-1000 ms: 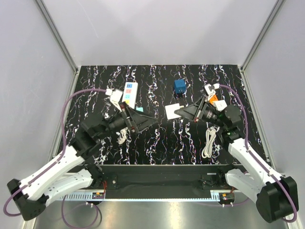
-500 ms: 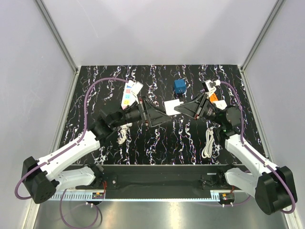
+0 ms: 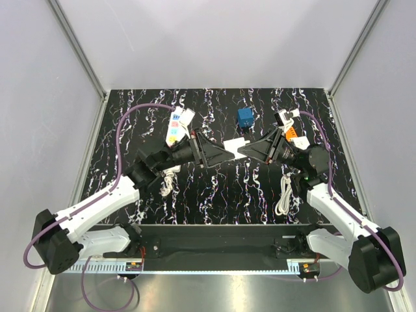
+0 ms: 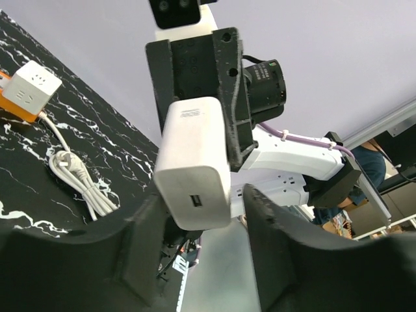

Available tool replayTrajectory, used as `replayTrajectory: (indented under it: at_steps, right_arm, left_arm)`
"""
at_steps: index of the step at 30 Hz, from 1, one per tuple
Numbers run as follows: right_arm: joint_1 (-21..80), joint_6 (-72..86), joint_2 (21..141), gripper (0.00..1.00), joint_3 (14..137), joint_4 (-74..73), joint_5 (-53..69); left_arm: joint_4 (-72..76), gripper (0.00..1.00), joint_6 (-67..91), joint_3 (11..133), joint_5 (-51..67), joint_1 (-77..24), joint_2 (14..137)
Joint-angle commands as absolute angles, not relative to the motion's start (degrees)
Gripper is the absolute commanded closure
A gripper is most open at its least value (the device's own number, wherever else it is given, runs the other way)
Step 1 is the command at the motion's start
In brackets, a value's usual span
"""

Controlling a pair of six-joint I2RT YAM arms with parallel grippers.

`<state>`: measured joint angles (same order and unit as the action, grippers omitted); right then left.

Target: Insert the plug

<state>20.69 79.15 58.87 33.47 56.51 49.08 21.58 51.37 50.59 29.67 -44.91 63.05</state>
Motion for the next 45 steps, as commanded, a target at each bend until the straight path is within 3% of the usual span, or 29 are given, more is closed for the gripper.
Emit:
replayTrajectory:
  at_steps: [1,5,9,11,12,13,15,17,19,23,27,30,32,39,42,45]
  right_arm:
    - [21.45,79.54,57.74,1.0,34.54,60.56,49.57]
    - [21.53,79.54,58.53,1.0,34.37,60.03,50.18]
    - [21.62,79.28,59.32,1.0,33.49,59.33,50.36]
    - [21.62,78.84,59.68,0.96,33.49,57.31,50.97]
    - [21.62,77.79,59.76,0.9,33.75,56.43,51.24]
    - [21.53,77.17,59.77,0.72,34.19,54.08,51.68]
    - [21.53,73.77,58.81,0.54,35.15,50.21,51.94]
    - [21.62,71.38,57.49,0.19,35.16,44.14,50.37]
    - [21.53,67.86,54.5,0.02,35.33,38.19,47.92]
    - [21.53,59.97,49.05,0.0,37.44,25.25,43.34]
    - [21.53,55.73,45.98,0.0,41.39,15.31,41.14]
    - [21.53,53.88,44.92,0.0,41.66,11.96,39.47]
    - [21.53,53.09,45.09,0.0,41.75,10.9,39.37]
    - [21.53,47.38,45.53,0.0,43.24,3.0,40.08]
    - [21.53,45.27,44.91,0.0,42.98,1.06,39.81]
    - [21.53,44.13,45.26,0.0,42.63,0.26,39.55]
  left_arm:
    - [26.37,0.51,51.68,53.52,29.79,-44.74,64.33]
    - [28.3,0.59,52.91,53.79,30.76,-44.74,65.65]
    - [28.04,0.96,52.65,53.96,30.67,-44.74,65.83]
    - [26.81,1.0,51.77,54.31,30.41,-44.74,65.74]
    - [23.76,1.0,50.98,55.19,30.24,-44.65,65.57]
    - [21.29,1.0,49.93,56.07,30.32,-44.56,65.65]
    - [11.32,1.0,44.77,59.13,30.41,-43.86,65.31]
    - [3.47,1.0,39.32,60.9,27.96,-42.9,64.6]
    - [-5.51,1.0,36.75,62.57,26.9,-40.35,63.2]
    - [-23.94,1.0,27.72,67.48,24.18,-33.41,61.43]
    - [-50.65,1.0,16.63,77.85,19.26,-20.94,66.86]
    - [-59.2,1.0,9.62,83.82,10.67,-15.93,73.44]
    - [-61.25,1.0,5.82,87.0,3.01,-14.94,77.41]
    - [-62.58,1.0,1.41,104.47,1.06,-12.13,95.33]
    - [-62.93,1.0,-3.15,109.59,2.45,-11.95,99.49]
    - [-62.67,1.0,-16.04,106.64,9.73,-12.56,98.63]
